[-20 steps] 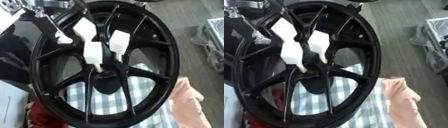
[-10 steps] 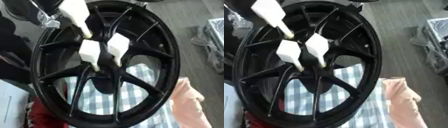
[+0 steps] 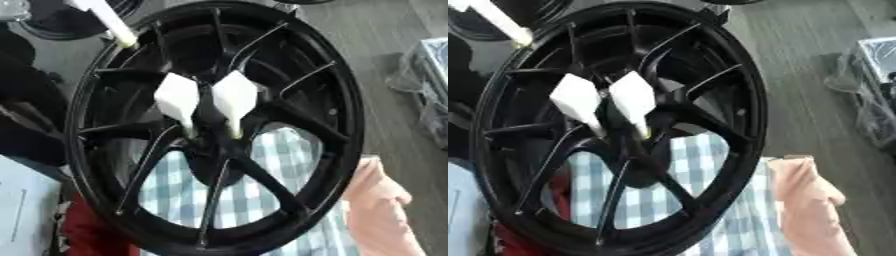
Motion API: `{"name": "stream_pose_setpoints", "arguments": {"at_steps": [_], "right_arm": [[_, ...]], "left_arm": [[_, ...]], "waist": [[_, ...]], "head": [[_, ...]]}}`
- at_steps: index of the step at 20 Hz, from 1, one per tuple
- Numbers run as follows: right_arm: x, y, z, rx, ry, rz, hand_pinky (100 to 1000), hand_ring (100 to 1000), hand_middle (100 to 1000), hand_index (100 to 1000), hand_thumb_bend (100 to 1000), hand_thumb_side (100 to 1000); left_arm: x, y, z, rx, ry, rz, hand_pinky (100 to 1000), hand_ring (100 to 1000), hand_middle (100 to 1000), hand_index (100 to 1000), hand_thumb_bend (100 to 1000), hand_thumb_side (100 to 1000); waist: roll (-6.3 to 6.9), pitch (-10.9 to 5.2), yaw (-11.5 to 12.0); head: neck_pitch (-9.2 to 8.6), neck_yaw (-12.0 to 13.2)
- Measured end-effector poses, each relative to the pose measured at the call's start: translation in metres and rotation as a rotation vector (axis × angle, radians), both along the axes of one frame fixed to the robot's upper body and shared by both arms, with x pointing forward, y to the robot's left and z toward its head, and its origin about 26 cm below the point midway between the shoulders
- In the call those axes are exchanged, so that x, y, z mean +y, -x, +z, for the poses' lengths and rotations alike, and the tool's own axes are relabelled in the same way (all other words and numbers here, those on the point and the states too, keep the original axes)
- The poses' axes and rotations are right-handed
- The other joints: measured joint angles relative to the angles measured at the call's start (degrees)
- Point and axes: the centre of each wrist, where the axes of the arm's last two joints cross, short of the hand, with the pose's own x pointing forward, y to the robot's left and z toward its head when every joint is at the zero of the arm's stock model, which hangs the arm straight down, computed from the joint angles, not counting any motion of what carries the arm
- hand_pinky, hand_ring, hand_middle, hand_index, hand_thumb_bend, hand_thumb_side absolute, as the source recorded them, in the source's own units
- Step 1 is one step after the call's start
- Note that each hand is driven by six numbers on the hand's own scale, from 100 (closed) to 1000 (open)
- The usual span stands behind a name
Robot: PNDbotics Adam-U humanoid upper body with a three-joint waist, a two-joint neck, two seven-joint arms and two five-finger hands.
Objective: Pull the pin out of the wheel hub.
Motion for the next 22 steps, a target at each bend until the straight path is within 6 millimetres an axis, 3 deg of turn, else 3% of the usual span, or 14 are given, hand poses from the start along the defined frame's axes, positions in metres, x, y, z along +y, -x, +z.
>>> {"name": "stream_pose_setpoints", "arguments": {"at_steps": [4, 11, 12, 14, 22], "right_arm": [[-0.001, 0.0, 0.001, -0.004, -0.001, -0.008, 698, 641, 607, 843, 100, 525], [-0.002, 0.001, 0.002, -0.013, -0.003, -0.019, 697, 642, 607, 843, 100, 524], [-0.002, 0.001, 0.002, -0.013, -0.003, -0.02, 697, 642, 607, 843, 100, 524], [-0.002, 0.001, 0.002, -0.014, -0.003, -0.02, 697, 642, 608, 843, 100, 524], [-0.002, -0.001, 0.004, -0.022, -0.004, -0.017, 697, 643, 608, 844, 100, 524]], "left_arm": [[0.051, 0.002, -0.009, 0.034, 0.045, 0.131, 663, 542, 378, 414, 100, 192], [0.144, 0.003, -0.035, 0.088, 0.069, 0.459, 665, 546, 389, 422, 198, 217], [0.152, 0.001, -0.041, 0.096, 0.063, 0.496, 665, 546, 389, 422, 206, 220], [0.165, -0.001, -0.054, 0.107, 0.039, 0.561, 666, 552, 397, 427, 311, 252], [0.188, -0.011, -0.105, 0.117, -0.132, 0.726, 665, 562, 415, 446, 385, 295]], "waist": [[-0.02, 0.02, 0.11], [-0.12, 0.07, 0.32], [-0.14, 0.07, 0.33], [-0.19, 0.1, 0.29], [-0.68, 0.28, -0.38]], "head": [[0.0, -0.44], [-0.01, -0.85], [-0.03, -0.87], [-0.1, -0.89], [-0.63, -0.82]]}}
